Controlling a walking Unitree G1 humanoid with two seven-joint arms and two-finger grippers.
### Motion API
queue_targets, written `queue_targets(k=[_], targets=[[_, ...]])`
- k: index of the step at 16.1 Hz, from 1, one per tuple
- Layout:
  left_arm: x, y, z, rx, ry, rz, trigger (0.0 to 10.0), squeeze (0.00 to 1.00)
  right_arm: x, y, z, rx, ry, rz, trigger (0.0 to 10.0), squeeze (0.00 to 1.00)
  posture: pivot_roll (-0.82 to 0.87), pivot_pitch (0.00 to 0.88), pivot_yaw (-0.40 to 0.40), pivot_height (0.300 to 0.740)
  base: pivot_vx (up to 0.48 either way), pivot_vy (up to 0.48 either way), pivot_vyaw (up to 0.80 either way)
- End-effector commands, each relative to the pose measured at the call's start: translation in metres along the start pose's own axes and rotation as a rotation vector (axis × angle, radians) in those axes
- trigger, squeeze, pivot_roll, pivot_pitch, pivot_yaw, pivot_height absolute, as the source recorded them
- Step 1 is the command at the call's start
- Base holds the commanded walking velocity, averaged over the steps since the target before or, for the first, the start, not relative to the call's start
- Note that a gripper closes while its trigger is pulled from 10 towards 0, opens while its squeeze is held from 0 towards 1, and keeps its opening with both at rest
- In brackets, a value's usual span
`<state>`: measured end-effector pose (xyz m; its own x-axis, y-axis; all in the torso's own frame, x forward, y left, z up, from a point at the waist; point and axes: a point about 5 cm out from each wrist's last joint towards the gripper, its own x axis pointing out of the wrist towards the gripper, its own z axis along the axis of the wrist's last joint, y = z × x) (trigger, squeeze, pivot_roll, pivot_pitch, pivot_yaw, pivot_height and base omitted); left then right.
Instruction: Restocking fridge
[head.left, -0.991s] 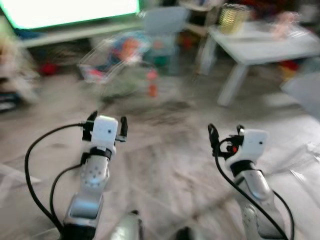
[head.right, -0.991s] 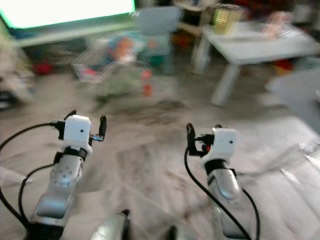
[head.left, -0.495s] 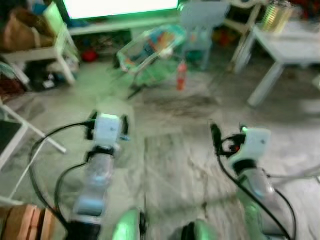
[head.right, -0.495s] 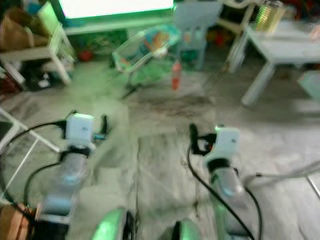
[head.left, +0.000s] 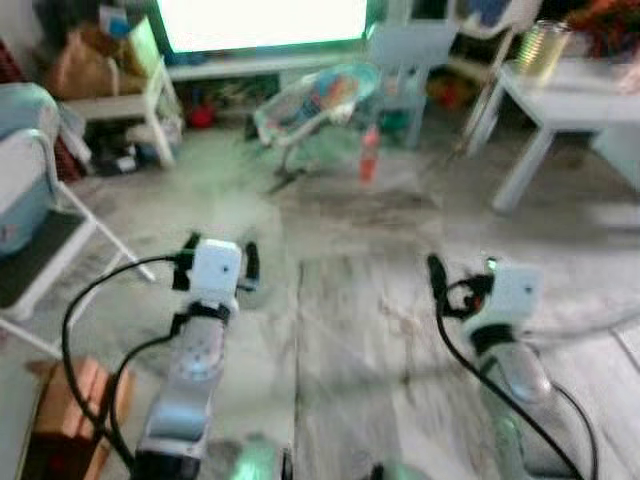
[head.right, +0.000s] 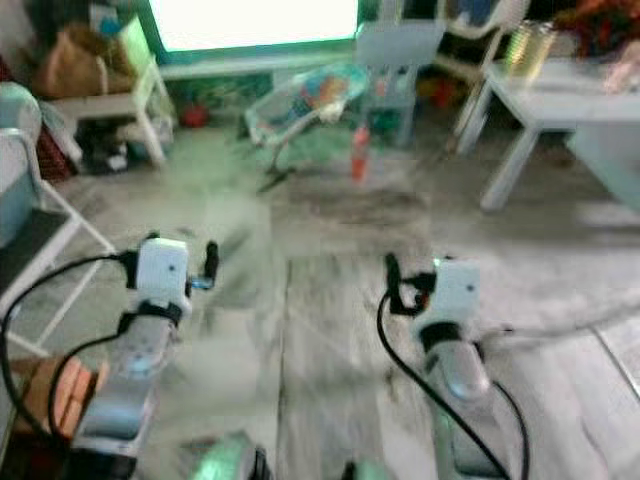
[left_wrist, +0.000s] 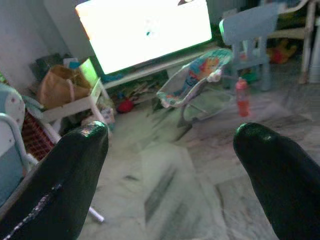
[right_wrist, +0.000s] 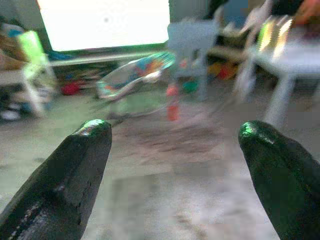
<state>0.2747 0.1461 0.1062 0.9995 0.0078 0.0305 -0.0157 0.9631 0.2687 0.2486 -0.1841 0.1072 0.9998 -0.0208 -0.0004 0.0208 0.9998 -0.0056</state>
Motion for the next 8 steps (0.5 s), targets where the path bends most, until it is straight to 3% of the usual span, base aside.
queue_targets(k=[1, 4, 6, 7, 8], targets=[[-0.012, 0.020, -0.014, 0.029, 0.039, 0.046, 10.0, 0.00, -0.005, 0.000, -0.001, -0.061, -0.019, 0.002, 10.0, 0.00, 0.08, 0.056, 0.002, 0.740, 0.000, 0.000, 0.00], [-0.045, 0.044, -0.040, 0.076, 0.109, 0.077, 10.0, 0.00, -0.013, -0.014, -0.014, -0.102, 0.020, -0.054, 10.0, 0.00, 0.12, 0.050, 0.000, 0.740, 0.000, 0.000, 0.00], [-0.053, 0.045, -0.044, 0.076, 0.127, 0.075, 10.0, 0.00, -0.016, -0.018, -0.020, -0.131, 0.036, -0.083, 10.0, 0.00, 0.13, 0.060, 0.000, 0.740, 0.000, 0.000, 0.00], [-0.059, 0.045, -0.048, 0.068, 0.144, 0.072, 10.0, 0.00, -0.017, -0.017, -0.026, -0.079, 0.046, -0.075, 10.0, 0.00, 0.13, 0.064, -0.003, 0.740, 0.000, 0.000, 0.00], [-0.057, 0.040, -0.047, 0.055, 0.145, 0.067, 10.0, 0.00, -0.017, -0.014, -0.025, -0.084, 0.039, -0.086, 10.0, 0.00, 0.13, 0.072, -0.003, 0.740, 0.000, 0.000, 0.00]])
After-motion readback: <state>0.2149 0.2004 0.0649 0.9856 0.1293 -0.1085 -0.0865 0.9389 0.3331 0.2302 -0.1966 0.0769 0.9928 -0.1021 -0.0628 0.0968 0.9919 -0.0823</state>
